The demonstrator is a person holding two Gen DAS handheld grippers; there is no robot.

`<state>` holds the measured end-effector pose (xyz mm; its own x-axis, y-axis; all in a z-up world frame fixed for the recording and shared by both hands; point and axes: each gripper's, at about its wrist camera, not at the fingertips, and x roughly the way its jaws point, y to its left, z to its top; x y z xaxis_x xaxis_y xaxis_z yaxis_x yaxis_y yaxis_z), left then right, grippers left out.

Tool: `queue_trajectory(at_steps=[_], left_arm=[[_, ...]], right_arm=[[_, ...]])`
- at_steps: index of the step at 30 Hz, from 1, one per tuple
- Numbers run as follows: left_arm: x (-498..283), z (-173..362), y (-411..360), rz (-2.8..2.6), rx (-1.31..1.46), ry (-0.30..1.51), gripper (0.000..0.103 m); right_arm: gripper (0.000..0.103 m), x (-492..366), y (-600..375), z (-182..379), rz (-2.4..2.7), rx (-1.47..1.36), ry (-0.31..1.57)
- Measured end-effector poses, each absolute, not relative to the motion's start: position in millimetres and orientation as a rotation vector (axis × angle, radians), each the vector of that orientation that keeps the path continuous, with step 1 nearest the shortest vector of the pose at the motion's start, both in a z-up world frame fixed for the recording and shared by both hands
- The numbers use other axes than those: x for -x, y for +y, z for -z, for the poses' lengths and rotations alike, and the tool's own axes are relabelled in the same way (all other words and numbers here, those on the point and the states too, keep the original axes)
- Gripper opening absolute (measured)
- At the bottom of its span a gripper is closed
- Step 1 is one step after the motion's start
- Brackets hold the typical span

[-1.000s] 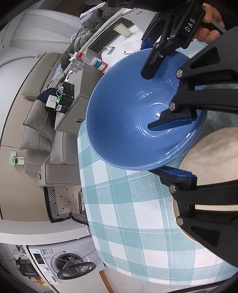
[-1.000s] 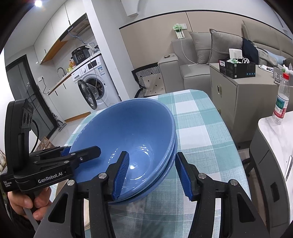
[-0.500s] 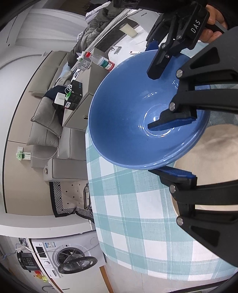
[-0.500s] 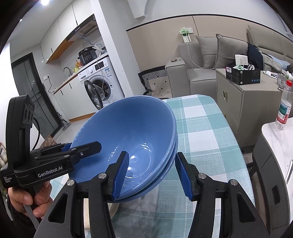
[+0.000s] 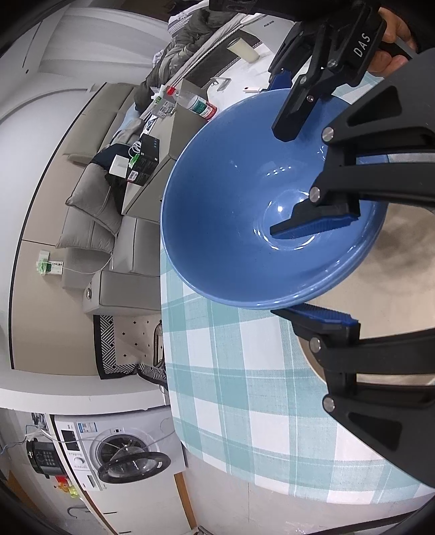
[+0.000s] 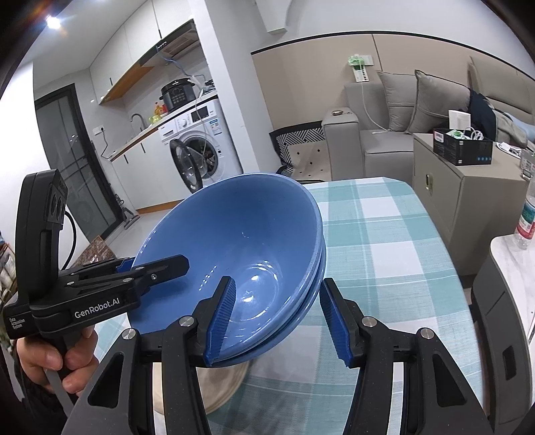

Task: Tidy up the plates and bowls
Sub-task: 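Lift the bowl stack with both grippers and carry it over the cream plates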

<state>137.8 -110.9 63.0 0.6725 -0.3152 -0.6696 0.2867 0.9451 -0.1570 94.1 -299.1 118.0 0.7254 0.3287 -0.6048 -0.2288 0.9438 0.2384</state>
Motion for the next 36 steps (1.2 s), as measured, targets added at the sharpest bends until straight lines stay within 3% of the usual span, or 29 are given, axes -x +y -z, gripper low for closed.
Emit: queue_trajectory(at_steps=[36], left_arm=[[-101, -41, -38, 0.226, 0.095, 0.757, 0.037]], right_arm=[[0.053, -84, -223, -95, -0.446, -0.090, 0.715]])
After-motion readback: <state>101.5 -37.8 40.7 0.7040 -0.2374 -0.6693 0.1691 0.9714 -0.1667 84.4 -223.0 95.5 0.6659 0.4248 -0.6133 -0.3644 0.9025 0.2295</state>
